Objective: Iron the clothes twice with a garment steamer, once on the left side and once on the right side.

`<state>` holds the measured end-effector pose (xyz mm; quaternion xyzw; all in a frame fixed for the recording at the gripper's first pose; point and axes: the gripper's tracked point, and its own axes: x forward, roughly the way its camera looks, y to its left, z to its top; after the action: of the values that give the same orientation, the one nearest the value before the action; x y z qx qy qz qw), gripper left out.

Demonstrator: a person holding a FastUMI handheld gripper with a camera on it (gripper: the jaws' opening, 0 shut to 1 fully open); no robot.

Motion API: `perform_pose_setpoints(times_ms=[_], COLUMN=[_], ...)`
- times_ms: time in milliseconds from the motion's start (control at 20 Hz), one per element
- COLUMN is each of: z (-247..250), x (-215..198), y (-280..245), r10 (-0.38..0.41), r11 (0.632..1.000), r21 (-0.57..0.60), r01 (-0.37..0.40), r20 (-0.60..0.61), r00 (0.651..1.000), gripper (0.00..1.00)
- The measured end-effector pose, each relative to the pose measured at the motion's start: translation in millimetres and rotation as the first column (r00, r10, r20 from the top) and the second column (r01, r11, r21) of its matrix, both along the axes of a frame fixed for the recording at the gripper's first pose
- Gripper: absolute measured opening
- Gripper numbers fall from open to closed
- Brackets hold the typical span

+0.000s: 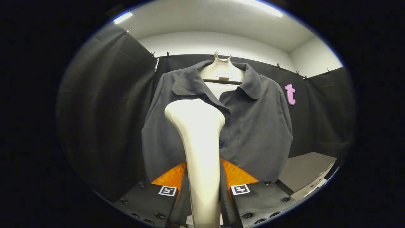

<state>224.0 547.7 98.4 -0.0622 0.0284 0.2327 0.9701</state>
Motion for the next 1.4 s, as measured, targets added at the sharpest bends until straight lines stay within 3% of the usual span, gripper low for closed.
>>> perform_pose_setpoints(times_ms=[450, 1400], z=[-8.0, -95.2], x=[22.2, -16.2], y=[27.9, 14.9], r10=[-0.015, -0.003], r11=[0.999, 0.992], r21=[-0.050, -0.125], r01=[0.015, -0.015], r20=[0.014, -0.138], r00=[1.000, 0.990], gripper=[0.48, 0.48])
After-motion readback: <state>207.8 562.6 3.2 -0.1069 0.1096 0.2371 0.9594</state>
